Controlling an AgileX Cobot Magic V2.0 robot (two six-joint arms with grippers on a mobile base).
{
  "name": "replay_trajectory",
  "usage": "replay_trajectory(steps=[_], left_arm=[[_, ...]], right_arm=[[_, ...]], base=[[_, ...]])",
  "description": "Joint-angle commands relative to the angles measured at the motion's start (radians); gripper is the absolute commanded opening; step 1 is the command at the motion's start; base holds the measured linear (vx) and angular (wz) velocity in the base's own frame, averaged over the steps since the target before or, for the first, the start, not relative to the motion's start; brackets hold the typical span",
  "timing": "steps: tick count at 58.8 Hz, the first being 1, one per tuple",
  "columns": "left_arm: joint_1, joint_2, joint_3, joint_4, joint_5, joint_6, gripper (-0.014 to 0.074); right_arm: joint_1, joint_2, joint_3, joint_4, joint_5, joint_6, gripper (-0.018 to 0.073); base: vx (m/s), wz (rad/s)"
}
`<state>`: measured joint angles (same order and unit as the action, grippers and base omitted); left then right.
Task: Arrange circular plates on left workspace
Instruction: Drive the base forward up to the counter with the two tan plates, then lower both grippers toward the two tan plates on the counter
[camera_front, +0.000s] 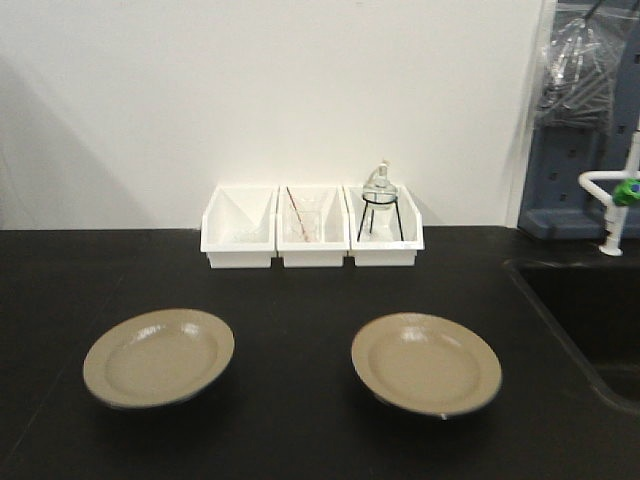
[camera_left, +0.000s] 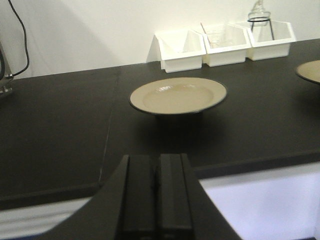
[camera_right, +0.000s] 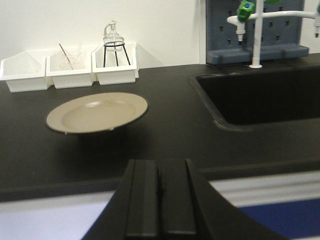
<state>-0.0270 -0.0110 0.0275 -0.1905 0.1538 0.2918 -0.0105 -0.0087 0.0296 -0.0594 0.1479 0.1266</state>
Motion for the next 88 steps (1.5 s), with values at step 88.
replay_trajectory(steps=[88], left_arm=[[-0.001,-0.014,0.013,-0.004,-0.084,-0.007,0.0003]], right_arm=[[-0.005,-0.017,0.006,-0.005,-0.079,-0.001,-0.0003]], base=[[0.20,0.01]])
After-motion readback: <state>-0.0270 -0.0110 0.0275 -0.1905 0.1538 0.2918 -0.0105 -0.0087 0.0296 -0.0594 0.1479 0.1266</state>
